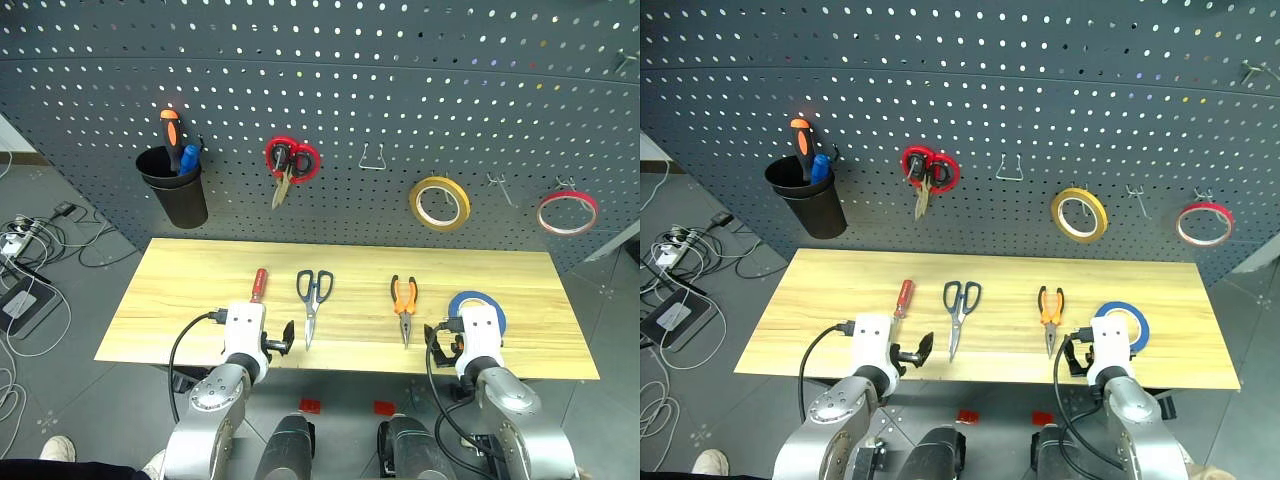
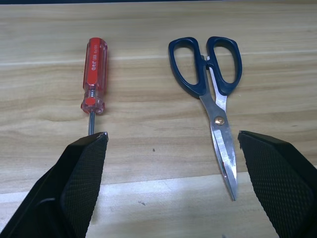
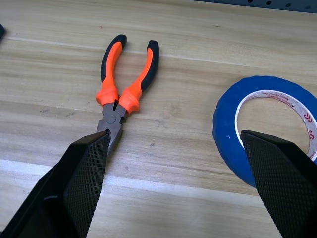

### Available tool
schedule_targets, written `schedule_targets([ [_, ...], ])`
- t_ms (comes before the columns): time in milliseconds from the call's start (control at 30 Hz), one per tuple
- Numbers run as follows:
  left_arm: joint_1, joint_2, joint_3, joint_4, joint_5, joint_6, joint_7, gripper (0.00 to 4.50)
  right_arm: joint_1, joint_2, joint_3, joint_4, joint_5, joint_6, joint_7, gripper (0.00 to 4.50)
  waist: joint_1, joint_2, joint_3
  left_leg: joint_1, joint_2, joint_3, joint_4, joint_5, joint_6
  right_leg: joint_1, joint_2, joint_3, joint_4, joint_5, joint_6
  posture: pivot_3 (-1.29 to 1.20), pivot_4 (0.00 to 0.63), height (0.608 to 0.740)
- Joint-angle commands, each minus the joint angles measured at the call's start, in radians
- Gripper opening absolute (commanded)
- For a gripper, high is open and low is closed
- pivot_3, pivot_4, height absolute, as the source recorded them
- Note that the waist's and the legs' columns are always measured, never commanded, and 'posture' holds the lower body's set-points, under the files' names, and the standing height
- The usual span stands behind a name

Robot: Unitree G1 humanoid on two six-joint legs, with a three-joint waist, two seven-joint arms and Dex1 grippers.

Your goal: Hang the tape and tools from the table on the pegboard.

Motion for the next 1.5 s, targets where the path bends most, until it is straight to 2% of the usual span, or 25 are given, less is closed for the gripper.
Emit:
schedule_targets([
  [33, -0.103, 0.058, -0.038, 0.017, -0.019, -0.039, -0.101, 4.43, -0.034, -0.048, -0.04, -0.018, 0.016, 0.01, 0.043, 4.5, 0.002, 0.001, 0.003, 0.0, 0.0, 0.0, 0.0, 0.0, 0.0, 0.0, 0.0, 0.0, 0.0, 0.0, 0.0, 0.1, 0.239, 0.74],
  [167, -0.226, 0.133, -0.14, 0.076, -0.017, -0.104, -0.253, 4.43, -0.082, -0.096, -0.071, 0.018, 0.036, 0.043, 0.086, 4.5, -0.003, 0.003, 0.009, 0.0, -0.001, 0.001, 0.0, 0.0, 0.0, 0.001, 0.0, 0.0, 0.0, 0.0, 0.0, 0.08, 0.267, 0.74],
  [267, -0.342, 0.154, -0.234, 0.149, -0.024, -0.164, -0.386, 4.43, -0.112, -0.124, -0.104, 0.053, 0.064, 0.087, 0.117, 4.5, -0.005, 0.006, 0.022, 0.001, 0.0, 0.002, 0.0, 0.0, 0.0, 0.001, 0.0, 0.0, 0.0, 0.0, 0.0, 0.07, 0.299, 0.74],
  [433, -0.509, 0.123, -0.346, 0.31, -0.008, -0.269, -0.529, 4.43, -0.155, -0.155, -0.123, 0.086, 0.088, 0.126, 0.148, 4.5, -0.017, 0.006, 0.059, 0.0, -0.001, 0.003, 0.001, 0.0, 0.001, 0.001, 0.0, 0.0, 0.001, 0.0, 0.0, 0.03, 0.355, 0.74],
  [600, -0.643, 0.074, -0.442, 0.522, 0.053, -0.453, -0.626, 4.43, -0.2, -0.162, -0.112, 0.128, 0.09, 0.135, 0.16, 4.5, -0.038, 0.006, 0.099, -0.001, 0.0, 0.003, 0.001, 0.0, 0.001, 0.0, 0.001, 0.0, 0.002, 0.0, -0.001, 0.0, 0.397, 0.74],
  [733, -0.724, 0.024, -0.455, 0.674, 0.076, -0.548, -0.66, 4.43, -0.247, -0.16, -0.104, 0.169, 0.088, 0.135, 0.163, 4.5, -0.05, 0.005, 0.129, -0.002, 0.0, 0.003, 0.003, 0.0, 0.001, -0.001, 0.001, 0.0, 0.003, 0.0, -0.001, -0.01, 0.423, 0.74],
  [867, -0.775, -0.021, -0.434, 0.777, 0.068, -0.569, -0.683, 4.43, -0.312, -0.154, -0.096, 0.244, 0.08, 0.11, 0.163, 4.5, -0.057, 0.004, 0.157, -0.002, 0.001, 0.003, 0.003, 0.0, 0.001, -0.001, 0.001, 0.0, 0.003, 0.0, -0.001, -0.01, 0.451, 0.74],
  [1167, -0.798, -0.039, -0.435, 0.825, 0.083, -0.603, -0.731, 4.43, -0.404, -0.142, -0.117, 0.399, 0.09, 0.091, 0.163, 4.5, -0.056, 0.0, 0.191, -0.003, 0.002, 0.004, 0.003, 0.0, 0.001, -0.002, 0.001, 0.0, 0.004, 0.0, 0.0, 0.02, 0.476, 0.74],
  [1267, -0.806, -0.048, -0.424, 0.836, 0.082, -0.598, -0.723, 4.5, -0.415, -0.136, -0.132, 0.426, 0.088, 0.086, 0.154, 3.92, -0.055, -0.001, 0.193, -0.003, 0.002, 0.003, 0.003, 0.0, 0.001, -0.002, 0.001, 0.0, 0.004, 0.0, 0.0, 0.02, 0.475, 0.74],
  [1500, -0.81, -0.055, -0.412, 0.842, 0.087, -0.606, -0.726, 4.5, -0.419, -0.161, -0.114, 0.466, 0.056, 0.064, 0.151, 1.54, -0.054, -0.004, 0.196, -0.003, 0.002, 0.003, 0.003, 0.0, 0.001, -0.002, 0.002, 0.0, 0.004, 0.0, 0.0, 0.04, 0.467, 0.74],
])
